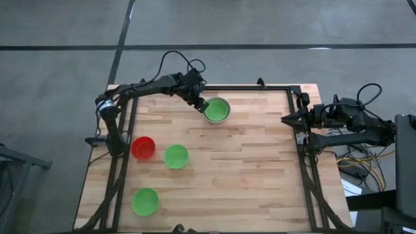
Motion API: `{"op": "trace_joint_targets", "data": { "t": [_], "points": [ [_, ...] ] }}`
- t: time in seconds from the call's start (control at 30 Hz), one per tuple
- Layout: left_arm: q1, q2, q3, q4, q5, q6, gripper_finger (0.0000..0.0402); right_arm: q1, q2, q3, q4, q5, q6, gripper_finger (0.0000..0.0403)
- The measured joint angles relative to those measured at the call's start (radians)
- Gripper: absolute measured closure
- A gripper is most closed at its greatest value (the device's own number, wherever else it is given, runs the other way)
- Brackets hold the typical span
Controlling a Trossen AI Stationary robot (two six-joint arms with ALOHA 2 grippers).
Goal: Nest bowls inside each other
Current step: Move the stacked bowls to the left
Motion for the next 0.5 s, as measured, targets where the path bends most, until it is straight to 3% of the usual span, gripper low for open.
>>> {"op": "trace_joint_targets", "data": {
  "t": [0.23,0.5],
  "points": [
    [0.028,0.000,0.010,-0.046,-0.005,-0.075,0.0305,0.000,0.000,0.000,0.000,0.000,0.000,0.0369],
    [0.034,0.000,0.008,-0.056,0.002,-0.092,0.0241,0.000,0.000,0.000,0.000,0.000,0.000,0.0369]
  ]
}}
